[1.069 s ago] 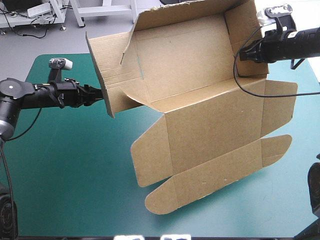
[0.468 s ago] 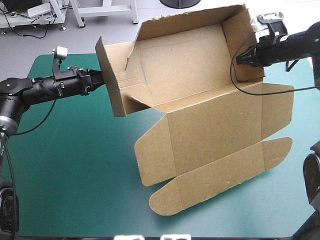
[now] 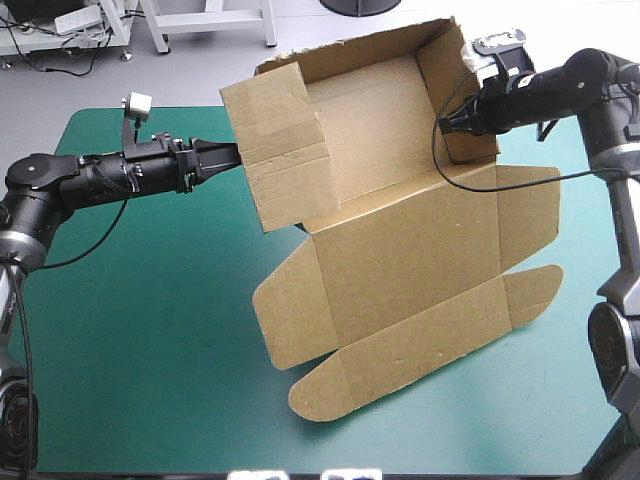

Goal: Fold the box

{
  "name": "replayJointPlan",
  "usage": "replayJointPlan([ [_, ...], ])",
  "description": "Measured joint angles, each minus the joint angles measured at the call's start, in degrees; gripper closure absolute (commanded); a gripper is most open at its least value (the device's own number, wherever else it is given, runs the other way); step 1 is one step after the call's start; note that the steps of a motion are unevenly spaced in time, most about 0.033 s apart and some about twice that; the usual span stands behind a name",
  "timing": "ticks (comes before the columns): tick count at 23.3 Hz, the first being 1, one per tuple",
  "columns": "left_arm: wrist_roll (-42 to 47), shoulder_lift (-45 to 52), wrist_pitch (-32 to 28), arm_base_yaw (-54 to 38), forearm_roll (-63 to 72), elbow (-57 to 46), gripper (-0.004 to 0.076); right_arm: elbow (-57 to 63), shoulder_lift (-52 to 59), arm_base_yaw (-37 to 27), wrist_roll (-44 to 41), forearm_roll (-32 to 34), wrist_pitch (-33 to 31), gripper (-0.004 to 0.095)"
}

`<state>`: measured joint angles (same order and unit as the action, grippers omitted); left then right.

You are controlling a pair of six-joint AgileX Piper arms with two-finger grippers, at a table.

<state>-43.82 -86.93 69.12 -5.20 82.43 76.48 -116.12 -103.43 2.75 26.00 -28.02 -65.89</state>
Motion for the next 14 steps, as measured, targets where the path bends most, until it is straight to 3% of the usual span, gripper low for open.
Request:
replayJointPlan([
  [14,0.63,0.65,0.01,3.35,4.66,0.00,0.0289,0.00,-0.26,3.60,-3.20,5.14,3.96,0.0931],
])
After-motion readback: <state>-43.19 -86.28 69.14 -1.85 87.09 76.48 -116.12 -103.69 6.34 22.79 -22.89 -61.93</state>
